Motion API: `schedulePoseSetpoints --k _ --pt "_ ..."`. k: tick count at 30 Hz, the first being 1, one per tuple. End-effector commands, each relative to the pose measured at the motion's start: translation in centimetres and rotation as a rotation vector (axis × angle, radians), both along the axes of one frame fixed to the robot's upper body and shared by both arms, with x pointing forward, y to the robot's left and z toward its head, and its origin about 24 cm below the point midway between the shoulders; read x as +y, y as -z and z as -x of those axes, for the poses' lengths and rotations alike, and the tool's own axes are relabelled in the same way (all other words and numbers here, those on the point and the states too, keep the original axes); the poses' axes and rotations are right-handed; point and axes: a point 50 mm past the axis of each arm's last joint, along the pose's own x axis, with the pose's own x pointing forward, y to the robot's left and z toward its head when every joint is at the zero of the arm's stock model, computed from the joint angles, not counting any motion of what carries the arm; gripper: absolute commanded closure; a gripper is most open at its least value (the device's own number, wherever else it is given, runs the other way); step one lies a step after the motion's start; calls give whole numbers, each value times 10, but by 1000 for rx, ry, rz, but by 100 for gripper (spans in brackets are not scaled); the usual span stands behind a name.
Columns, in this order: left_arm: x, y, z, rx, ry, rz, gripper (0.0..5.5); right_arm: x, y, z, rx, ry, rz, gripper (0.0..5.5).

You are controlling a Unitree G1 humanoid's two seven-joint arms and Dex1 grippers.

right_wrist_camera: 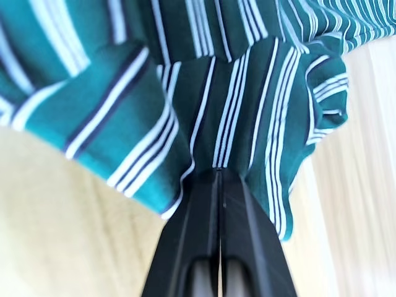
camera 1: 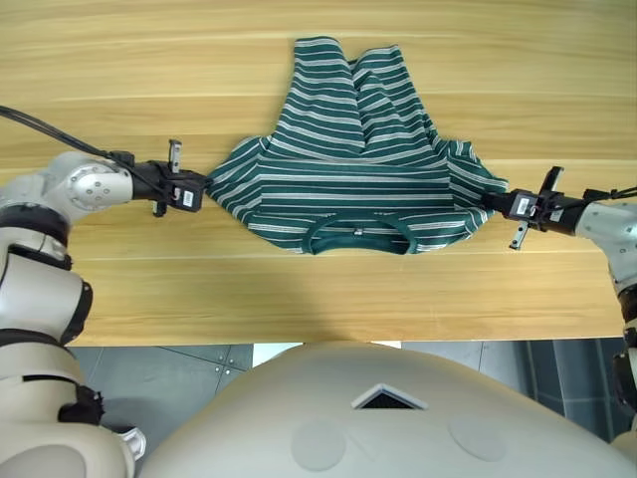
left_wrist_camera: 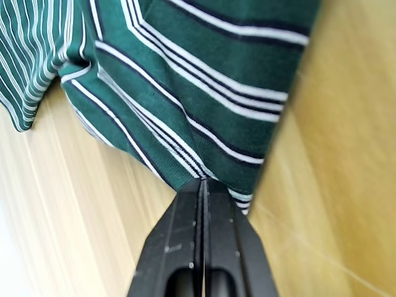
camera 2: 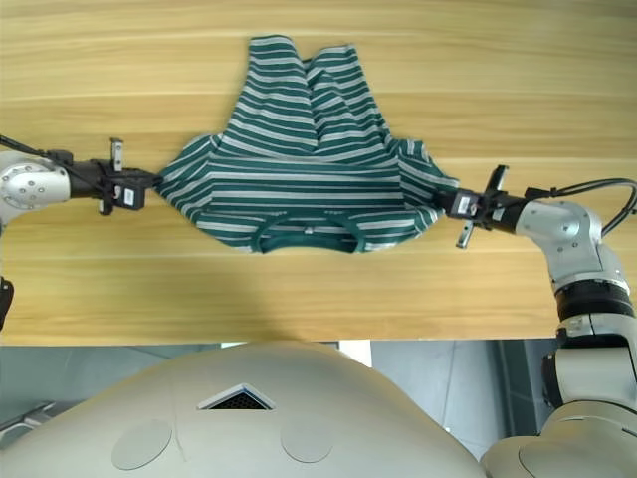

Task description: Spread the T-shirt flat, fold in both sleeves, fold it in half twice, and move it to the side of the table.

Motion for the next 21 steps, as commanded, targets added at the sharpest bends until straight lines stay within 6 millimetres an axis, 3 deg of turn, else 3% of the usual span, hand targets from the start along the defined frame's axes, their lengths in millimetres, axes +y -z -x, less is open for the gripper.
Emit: schedulePoseSetpoints --k 1,7,11,14,21 --pt "17 35 66 344 27 -42 548 1 -3 21 47 -27 -51 550" --pt "-9 27 89 442 120 120 548 20 -15 37 60 -118 -174 550" --pt "-18 24 91 459 111 168 548 26 -17 40 69 -139 -201 550" --pt "-15 21 79 409 75 137 548 27 -22 42 62 -144 -210 550" --pt "14 8 55 287 -30 -36 548 24 -40 37 5 -134 -223 550"
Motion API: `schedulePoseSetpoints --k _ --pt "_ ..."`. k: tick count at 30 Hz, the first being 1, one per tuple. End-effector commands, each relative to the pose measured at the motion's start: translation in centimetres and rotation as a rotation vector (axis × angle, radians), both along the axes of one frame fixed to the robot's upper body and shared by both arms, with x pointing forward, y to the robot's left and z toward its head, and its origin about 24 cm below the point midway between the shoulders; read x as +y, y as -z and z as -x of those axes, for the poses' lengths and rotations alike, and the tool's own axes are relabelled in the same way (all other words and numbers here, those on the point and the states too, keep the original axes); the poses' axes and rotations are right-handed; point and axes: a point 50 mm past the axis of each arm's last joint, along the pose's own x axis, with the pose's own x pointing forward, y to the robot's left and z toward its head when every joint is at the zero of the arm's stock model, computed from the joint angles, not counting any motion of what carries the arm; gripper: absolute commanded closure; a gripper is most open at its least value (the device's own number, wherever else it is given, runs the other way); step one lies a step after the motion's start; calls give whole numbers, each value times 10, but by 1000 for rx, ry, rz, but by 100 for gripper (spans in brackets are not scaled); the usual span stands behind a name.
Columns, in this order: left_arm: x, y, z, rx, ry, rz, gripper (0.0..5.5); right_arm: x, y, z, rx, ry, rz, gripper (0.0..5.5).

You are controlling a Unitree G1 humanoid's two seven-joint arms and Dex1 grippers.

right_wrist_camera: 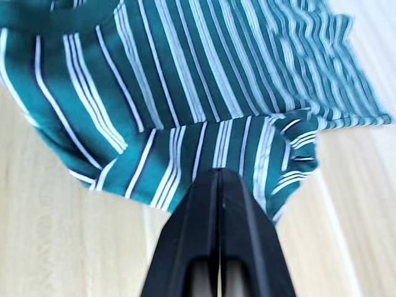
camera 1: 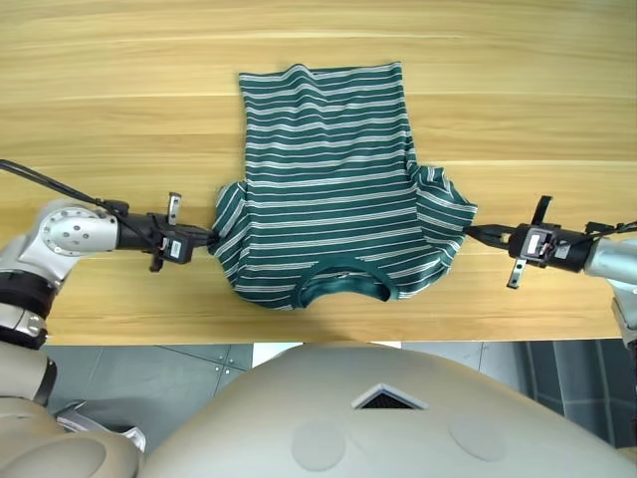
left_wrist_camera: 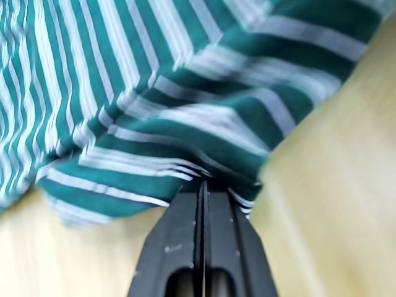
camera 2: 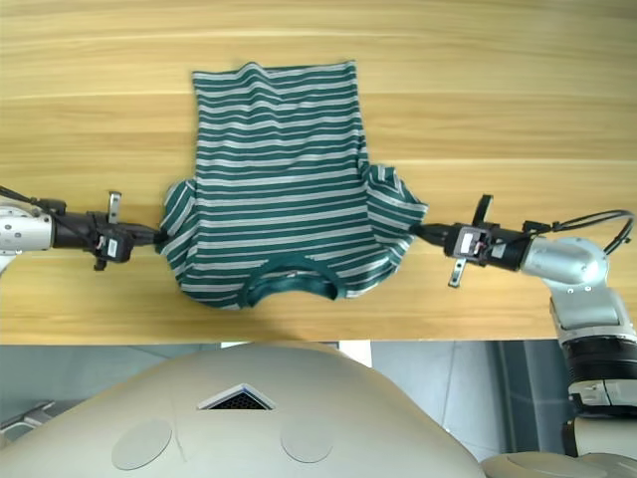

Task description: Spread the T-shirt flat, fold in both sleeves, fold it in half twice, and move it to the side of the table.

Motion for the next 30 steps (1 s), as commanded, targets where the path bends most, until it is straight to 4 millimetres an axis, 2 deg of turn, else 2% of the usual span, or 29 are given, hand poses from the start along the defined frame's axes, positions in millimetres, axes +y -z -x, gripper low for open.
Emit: schedulePoseSetpoints --k 1,7,11,13,23,27,30 --pt "25 14 8 76 -60 -192 548 -4 -8 -5 -16 6 20 550" --pt "32 23 24 121 -49 -227 548 -1 -9 -9 -24 2 20 550" --pt "15 14 35 118 9 -91 548 -4 -10 -11 -27 20 28 550" --pt "13 4 30 69 -8 -60 548 -4 -7 -13 -25 30 36 550" --pt "33 -21 0 -104 -137 -175 548 -1 -3 -14 -26 32 40 550" --pt "37 -25 4 -110 -134 -202 548 -1 -2 -14 -29 34 37 550" --pt "26 -31 15 -88 -73 -117 502 -1 -2 -14 -34 42 36 550"
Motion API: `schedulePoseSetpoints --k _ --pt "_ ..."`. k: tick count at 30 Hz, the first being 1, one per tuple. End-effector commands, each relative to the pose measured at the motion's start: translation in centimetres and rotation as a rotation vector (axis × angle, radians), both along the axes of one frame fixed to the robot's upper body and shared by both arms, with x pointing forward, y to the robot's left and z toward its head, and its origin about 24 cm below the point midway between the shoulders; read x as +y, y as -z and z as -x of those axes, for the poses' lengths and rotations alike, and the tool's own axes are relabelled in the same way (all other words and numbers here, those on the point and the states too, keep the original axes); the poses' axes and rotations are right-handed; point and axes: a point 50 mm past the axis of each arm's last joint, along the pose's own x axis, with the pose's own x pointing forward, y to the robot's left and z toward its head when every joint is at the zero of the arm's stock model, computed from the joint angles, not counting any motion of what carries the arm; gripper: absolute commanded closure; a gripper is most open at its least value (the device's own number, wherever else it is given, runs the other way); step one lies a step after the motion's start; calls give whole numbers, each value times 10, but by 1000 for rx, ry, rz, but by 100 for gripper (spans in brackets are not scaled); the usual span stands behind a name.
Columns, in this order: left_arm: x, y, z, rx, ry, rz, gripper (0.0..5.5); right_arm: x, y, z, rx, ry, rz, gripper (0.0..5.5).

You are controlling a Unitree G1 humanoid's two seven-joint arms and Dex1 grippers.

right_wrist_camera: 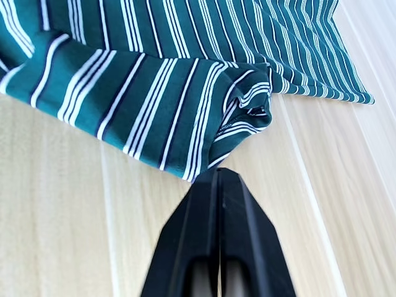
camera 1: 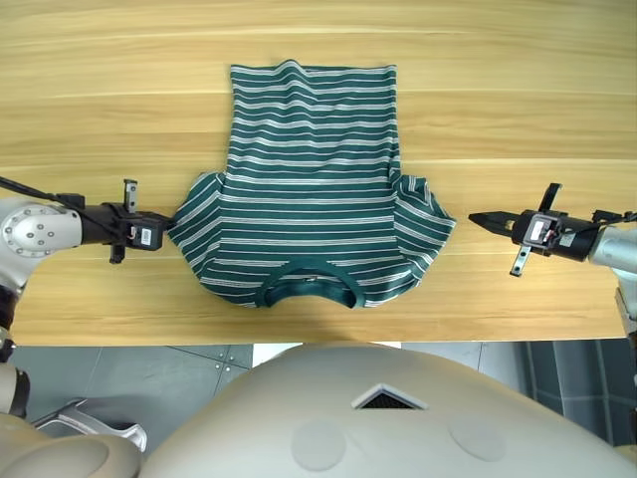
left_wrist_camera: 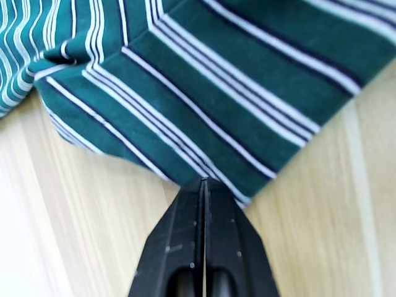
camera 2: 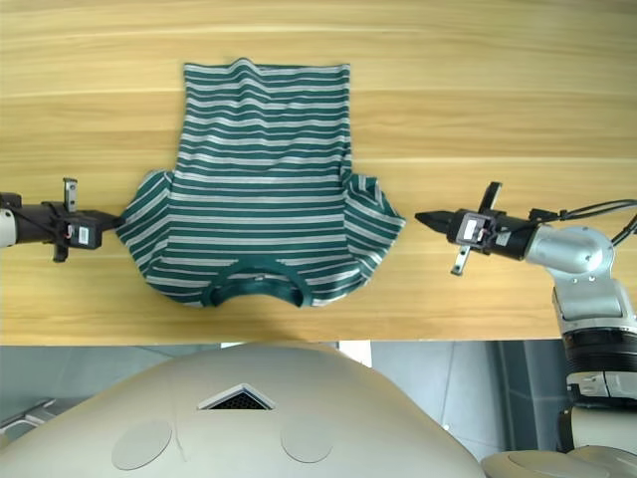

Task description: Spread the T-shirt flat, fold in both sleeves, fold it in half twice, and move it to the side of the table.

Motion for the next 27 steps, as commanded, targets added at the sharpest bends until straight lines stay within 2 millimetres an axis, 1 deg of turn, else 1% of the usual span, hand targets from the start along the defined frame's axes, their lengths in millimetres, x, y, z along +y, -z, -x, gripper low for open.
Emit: schedulePoseSetpoints --k 1,3,6,7,10,12,14,18,27 --pt "-12 -13 13 18 73 102 484 0 -1 -2 -16 14 3 550" --pt "-20 -20 10 -13 79 176 449 0 1 -2 -16 17 0 550" --pt "-25 -25 1 -64 59 210 401 2 2 -2 -17 17 -5 550" --pt "-24 -26 -1 -71 49 208 397 2 2 -2 -19 18 -7 550" --pt "-13 -25 4 -54 23 134 341 2 2 -2 -22 23 -13 550" --pt "-6 -20 8 -35 12 61 341 2 3 -1 -24 27 -15 550" --pt "-2 -16 10 -28 3 25 341 1 3 -1 -26 31 -17 550" --pt "-5 -9 22 10 17 45 341 1 3 -1 -27 39 -21 550" --pt "6 -12 18 0 1 -9 341 2 5 1 -29 56 -36 550"
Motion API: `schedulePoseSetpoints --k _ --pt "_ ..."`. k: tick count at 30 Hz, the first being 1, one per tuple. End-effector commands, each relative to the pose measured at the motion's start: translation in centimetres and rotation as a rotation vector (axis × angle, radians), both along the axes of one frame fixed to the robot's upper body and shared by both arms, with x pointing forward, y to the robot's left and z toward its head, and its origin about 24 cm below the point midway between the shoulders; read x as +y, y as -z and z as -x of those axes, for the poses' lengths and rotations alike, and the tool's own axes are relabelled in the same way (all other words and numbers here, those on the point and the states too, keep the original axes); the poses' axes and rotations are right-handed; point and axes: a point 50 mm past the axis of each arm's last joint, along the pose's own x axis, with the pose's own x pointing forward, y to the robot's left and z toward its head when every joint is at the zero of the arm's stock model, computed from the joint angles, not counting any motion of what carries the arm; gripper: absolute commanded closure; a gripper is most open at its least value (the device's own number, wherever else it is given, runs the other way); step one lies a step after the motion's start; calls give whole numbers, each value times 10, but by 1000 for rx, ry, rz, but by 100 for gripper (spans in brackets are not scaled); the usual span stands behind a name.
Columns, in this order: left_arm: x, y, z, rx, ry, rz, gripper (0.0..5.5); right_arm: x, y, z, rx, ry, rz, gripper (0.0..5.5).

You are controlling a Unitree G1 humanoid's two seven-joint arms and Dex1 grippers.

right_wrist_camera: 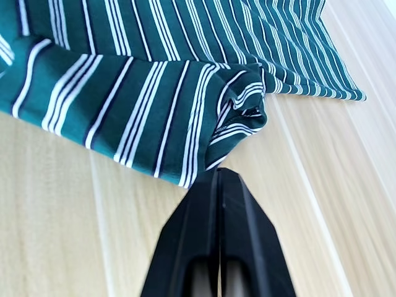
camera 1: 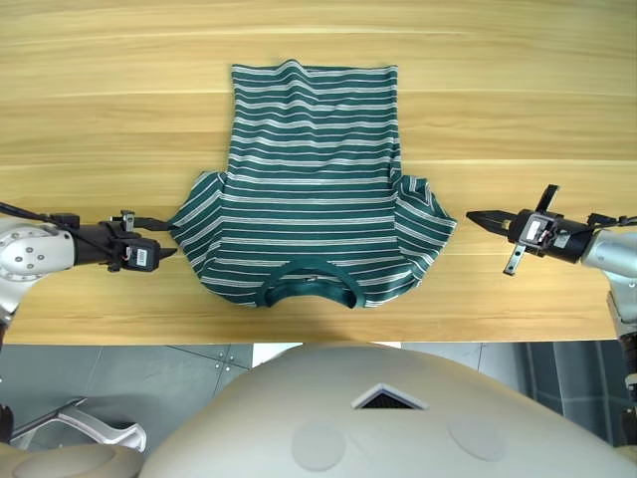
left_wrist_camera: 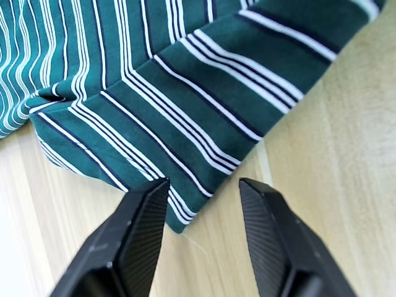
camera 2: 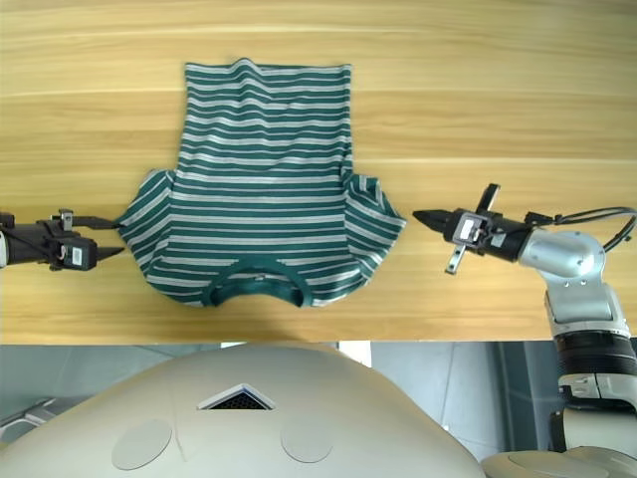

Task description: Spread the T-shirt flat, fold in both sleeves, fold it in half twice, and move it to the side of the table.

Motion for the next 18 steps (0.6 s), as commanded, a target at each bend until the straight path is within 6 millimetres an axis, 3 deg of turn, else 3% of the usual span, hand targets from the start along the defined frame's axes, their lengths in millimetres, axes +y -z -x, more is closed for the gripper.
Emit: schedulePoseSetpoints --k 1,8,18 --pt "10 -8 -5 -23 -10 -65 341 0 -2 -2 -16 9 -4 550" --pt "16 -6 -12 -40 -26 -110 341 0 -2 -1 -13 15 -12 550" --pt "-1 7 -19 -55 23 -49 341 0 -1 2 -5 13 -10 550"
